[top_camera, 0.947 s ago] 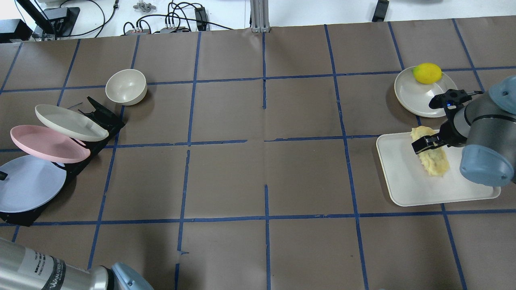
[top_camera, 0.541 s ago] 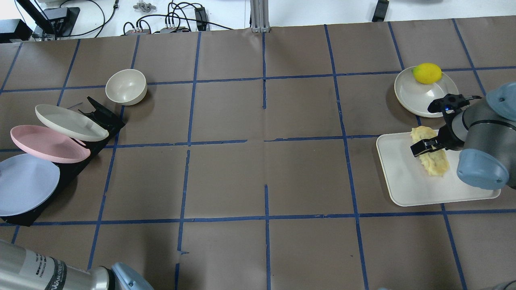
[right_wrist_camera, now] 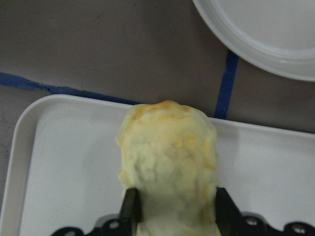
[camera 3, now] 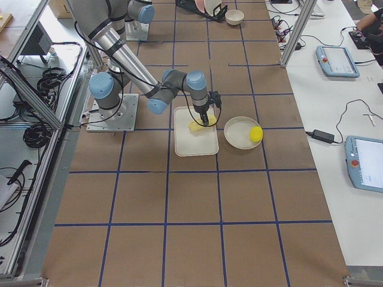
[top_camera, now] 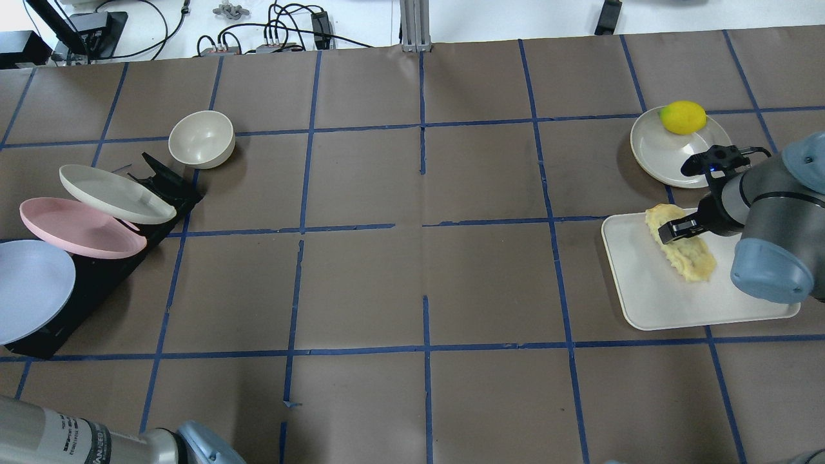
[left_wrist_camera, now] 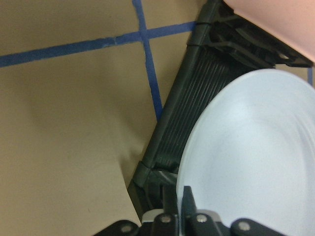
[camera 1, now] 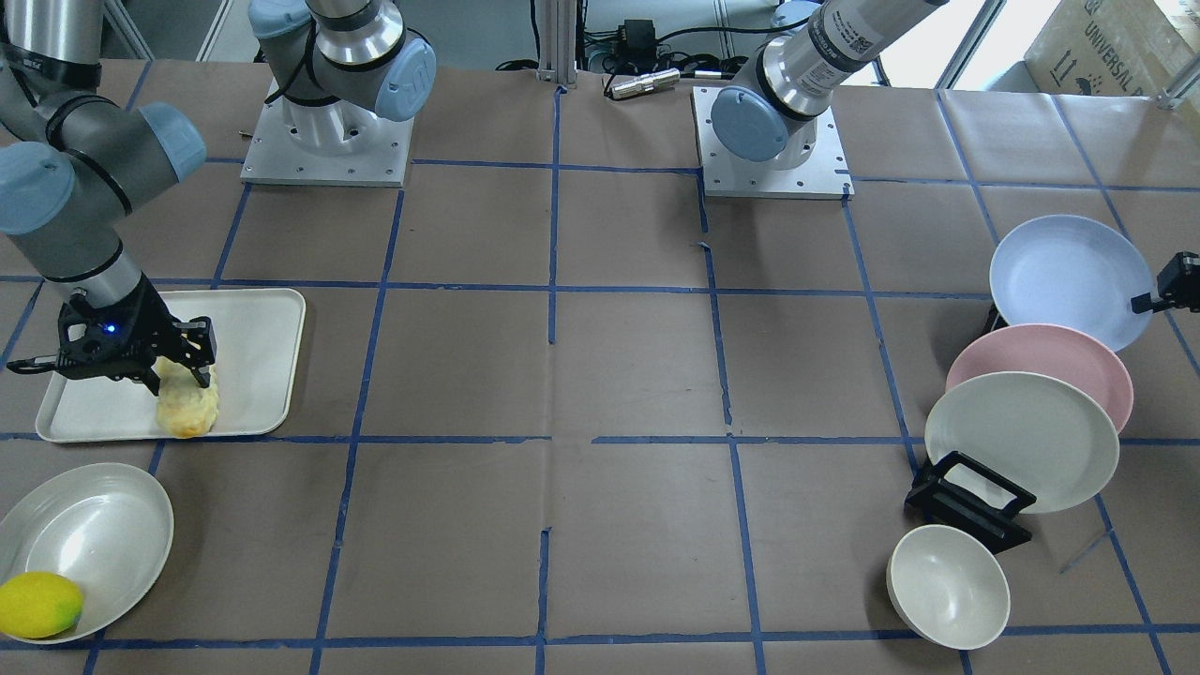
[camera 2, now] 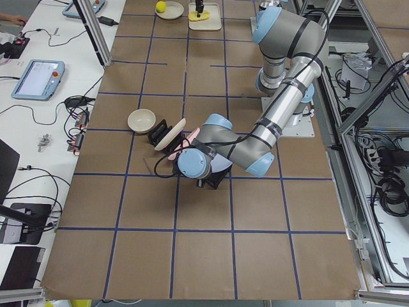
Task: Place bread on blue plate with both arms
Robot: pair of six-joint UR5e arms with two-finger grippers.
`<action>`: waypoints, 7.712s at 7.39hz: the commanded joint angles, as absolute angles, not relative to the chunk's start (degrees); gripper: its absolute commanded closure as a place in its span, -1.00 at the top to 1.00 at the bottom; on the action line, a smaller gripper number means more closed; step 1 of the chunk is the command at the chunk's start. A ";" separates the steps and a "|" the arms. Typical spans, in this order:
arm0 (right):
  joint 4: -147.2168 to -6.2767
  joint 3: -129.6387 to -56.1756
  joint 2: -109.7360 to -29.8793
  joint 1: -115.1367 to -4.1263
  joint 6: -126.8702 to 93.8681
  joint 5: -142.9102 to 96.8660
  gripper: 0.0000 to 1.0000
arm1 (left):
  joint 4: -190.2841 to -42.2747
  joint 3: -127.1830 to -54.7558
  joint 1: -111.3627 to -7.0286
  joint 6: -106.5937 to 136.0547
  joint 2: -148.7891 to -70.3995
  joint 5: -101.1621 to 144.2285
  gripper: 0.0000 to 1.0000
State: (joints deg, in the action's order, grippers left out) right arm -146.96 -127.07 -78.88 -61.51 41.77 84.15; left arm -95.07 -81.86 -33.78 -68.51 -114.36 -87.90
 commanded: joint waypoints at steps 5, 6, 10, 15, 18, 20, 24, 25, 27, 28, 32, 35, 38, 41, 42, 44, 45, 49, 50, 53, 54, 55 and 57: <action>-147.41 -122.82 -80.85 -61.78 46.14 84.47 -0.85 | -103.44 -86.04 -43.04 -53.04 -102.67 -88.33 -0.97; -138.08 -117.48 -81.29 -62.14 45.53 84.03 -0.85 | -104.23 -87.26 -44.98 -48.56 -101.26 -87.72 -0.97; -119.42 -106.04 -83.05 -63.71 41.07 83.58 -0.84 | -101.71 -91.84 -63.40 -24.92 -99.75 -80.86 -0.97; -104.33 -93.87 -82.53 -73.90 22.00 87.52 -0.88 | -89.50 -91.85 -87.93 -0.30 -105.27 -78.14 -0.96; -103.19 -93.95 -82.53 -80.92 5.52 87.63 -0.88 | -77.11 -91.76 -95.43 1.83 -114.59 -72.34 -0.96; -102.92 -94.04 -82.27 -84.10 -0.08 87.63 -0.87 | -68.51 -91.93 -98.25 2.90 -118.98 -72.33 -0.96; -101.60 -93.96 -82.00 -87.52 -12.18 87.28 -0.87 | -68.20 -90.89 -97.48 5.45 -118.93 -72.60 0.99; -101.78 -93.69 -81.39 -88.67 -13.26 87.36 -0.87 | -69.25 -90.27 -96.08 5.36 -117.09 -72.95 0.99; -101.51 -94.30 -81.21 -88.94 -14.23 87.19 -0.87 | -75.82 -90.35 -92.04 4.48 -110.78 -74.95 1.00; -101.51 -94.57 -80.86 -89.29 -14.76 86.75 -0.87 | -79.16 -90.44 -91.24 3.18 -107.18 -78.36 0.99; -105.27 -92.81 -72.88 -100.09 -22.75 86.58 -0.86 | -87.96 -89.21 -89.75 -6.82 -99.33 -89.98 1.00; -116.10 -89.50 -63.30 -106.77 -23.81 86.31 -0.85 | -89.29 -87.03 -89.21 -7.21 -96.59 -90.79 1.00; -119.85 -87.45 -59.25 -108.89 -28.21 86.40 -0.84 | -92.99 -82.79 -89.65 -6.33 -97.04 -91.05 1.00; -121.73 -87.80 -58.18 -109.07 -28.65 86.48 -0.31 | -93.86 -81.92 -89.56 -2.73 -96.94 -91.23 1.00; -121.73 -87.89 -58.10 -109.07 -28.65 87.18 0.98 | -95.00 -81.65 -89.56 -2.64 -96.86 -93.23 1.00; -120.94 -87.28 -58.79 -108.99 -28.65 87.45 0.99 | -95.01 -81.74 -89.56 -2.64 -97.12 -93.08 1.00; -120.76 -87.01 -58.89 -108.90 -28.65 87.63 0.99 | -95.01 -81.74 -89.56 -2.55 -96.95 -92.90 1.00; -121.63 -86.93 -64.15 -103.21 -15.20 94.44 0.99 | -94.57 -81.83 -89.74 -1.23 -97.56 -92.63 1.00; -121.03 -86.75 -66.42 -99.62 -10.68 94.40 0.99 | -94.66 -81.65 -89.65 -1.23 -96.43 -92.64 1.00; -115.87 -86.49 -70.74 -93.78 -4.23 92.02 1.00 | -94.66 -81.65 -89.82 -1.23 -96.07 -92.46 1.00; -110.27 -85.88 -72.32 -92.91 -2.39 92.37 1.00 | -94.57 -81.65 -89.82 -1.23 -95.89 -92.46 1.00; -108.74 -85.96 -73.55 -89.59 2.24 92.02 0.99 | -94.57 -81.74 -89.82 -1.23 -95.89 -92.55 1.00; -99.65 -86.57 -76.89 -85.71 8.06 92.63 1.00 | -94.57 -81.65 -89.82 -1.23 -95.71 -92.64 1.00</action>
